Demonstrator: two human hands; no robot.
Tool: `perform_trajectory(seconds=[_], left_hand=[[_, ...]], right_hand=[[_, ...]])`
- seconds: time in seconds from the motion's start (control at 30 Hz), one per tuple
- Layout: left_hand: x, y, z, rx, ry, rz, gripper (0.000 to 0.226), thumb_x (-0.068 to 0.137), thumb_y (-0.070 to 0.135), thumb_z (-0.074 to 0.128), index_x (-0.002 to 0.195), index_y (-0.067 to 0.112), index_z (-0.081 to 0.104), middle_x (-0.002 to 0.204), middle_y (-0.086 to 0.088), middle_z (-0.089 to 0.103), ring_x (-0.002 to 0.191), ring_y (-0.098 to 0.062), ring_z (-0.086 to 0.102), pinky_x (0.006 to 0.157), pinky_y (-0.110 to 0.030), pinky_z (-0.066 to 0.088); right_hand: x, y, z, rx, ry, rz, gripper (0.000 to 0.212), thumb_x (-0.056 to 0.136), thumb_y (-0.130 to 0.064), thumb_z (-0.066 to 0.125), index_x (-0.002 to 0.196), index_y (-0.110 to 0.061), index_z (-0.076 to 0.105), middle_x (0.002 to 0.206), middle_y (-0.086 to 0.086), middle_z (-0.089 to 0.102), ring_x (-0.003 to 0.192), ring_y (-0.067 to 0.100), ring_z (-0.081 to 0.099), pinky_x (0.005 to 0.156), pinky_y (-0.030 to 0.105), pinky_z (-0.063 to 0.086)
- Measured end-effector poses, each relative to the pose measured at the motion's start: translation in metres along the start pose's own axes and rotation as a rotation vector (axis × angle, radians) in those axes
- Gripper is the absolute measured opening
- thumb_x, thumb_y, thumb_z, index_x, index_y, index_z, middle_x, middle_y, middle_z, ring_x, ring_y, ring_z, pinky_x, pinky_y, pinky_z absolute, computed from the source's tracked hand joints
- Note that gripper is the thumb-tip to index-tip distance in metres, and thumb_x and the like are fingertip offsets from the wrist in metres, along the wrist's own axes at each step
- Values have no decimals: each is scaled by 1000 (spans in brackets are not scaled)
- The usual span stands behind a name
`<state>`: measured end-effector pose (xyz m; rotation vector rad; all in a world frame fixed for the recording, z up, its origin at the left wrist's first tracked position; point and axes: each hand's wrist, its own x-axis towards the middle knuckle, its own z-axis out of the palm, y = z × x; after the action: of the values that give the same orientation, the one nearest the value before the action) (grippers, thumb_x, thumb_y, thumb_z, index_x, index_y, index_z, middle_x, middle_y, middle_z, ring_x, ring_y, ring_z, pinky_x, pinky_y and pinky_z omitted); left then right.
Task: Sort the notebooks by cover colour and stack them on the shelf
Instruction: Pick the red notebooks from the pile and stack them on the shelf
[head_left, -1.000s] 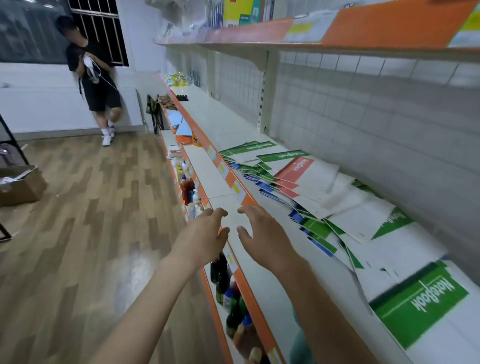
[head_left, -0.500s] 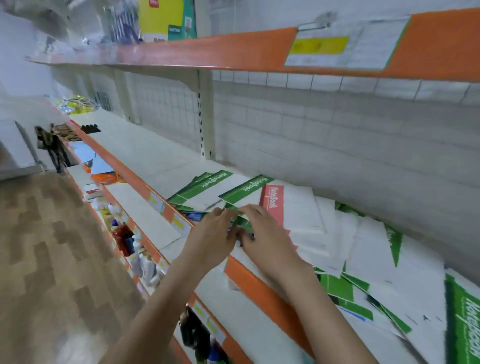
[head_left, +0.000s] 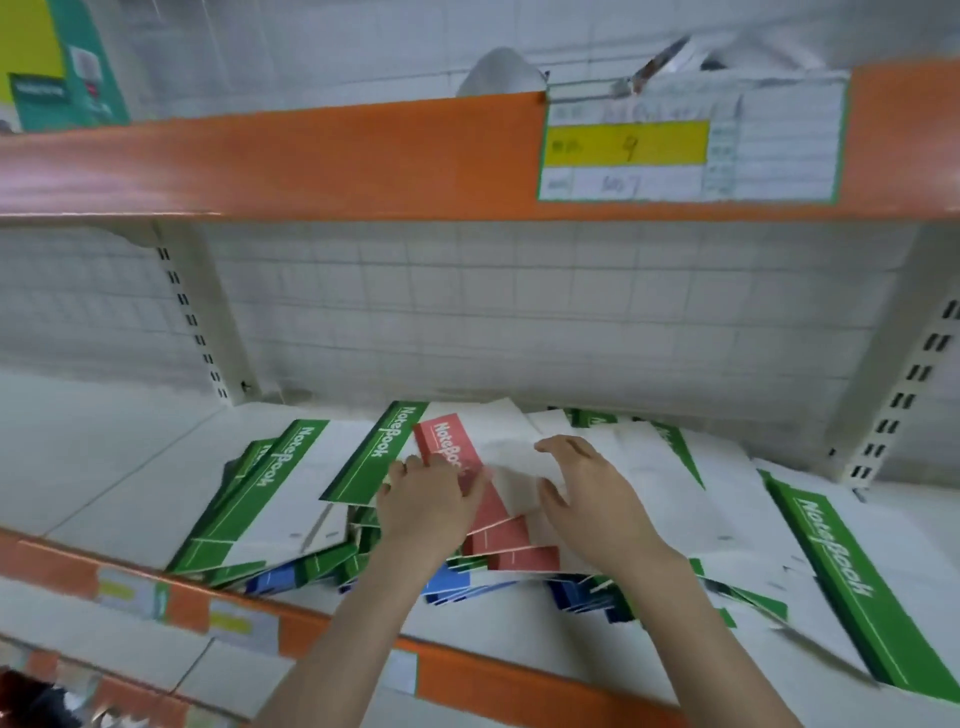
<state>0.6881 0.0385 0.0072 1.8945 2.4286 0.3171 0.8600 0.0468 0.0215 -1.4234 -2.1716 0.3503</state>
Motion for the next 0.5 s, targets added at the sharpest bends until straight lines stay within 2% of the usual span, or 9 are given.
perform_trajectory(seconds=[0.1,0.23,0.37,0.4,0.5], left_hand=[[12,10,8,51,0,-3,88,84,76,25,134,5,41,132,-18,47,124,-33,41,102,-44,39],[23,22,15,-182,30,67,81,75,73,52,123,9,45,119,-12,50,113,-30,44,94,-38,38],[23,39,16,-282,36,82,73,73,63,63,117,8,46,113,-11,51,107,-30,46,87,-35,39],[22,43,16,-303,20,81,67,75,60,63,114,9,46,111,-12,50,105,-29,48,86,-35,42],[20,50,15,-407,-43,80,47,78,52,64,100,14,46,102,-8,48,90,-23,54,77,-31,49]], right_hand=[[-3,11,-3,-12,20,59,41,95,-23,46,136,-20,44,140,-2,44,114,18,54,92,26,45],[-4,17,-4,-45,26,97,41,94,-20,45,135,-18,45,137,-1,49,114,18,55,110,32,33],[-5,13,2,-28,-30,27,29,89,-34,50,116,-23,54,120,-6,56,114,13,51,114,36,26],[-5,12,5,-20,-80,11,31,87,-40,51,114,-25,53,118,-8,56,114,12,50,113,38,28],[-5,14,12,-53,-179,-1,56,82,-58,51,128,-25,46,129,-7,50,117,13,48,109,36,30]])
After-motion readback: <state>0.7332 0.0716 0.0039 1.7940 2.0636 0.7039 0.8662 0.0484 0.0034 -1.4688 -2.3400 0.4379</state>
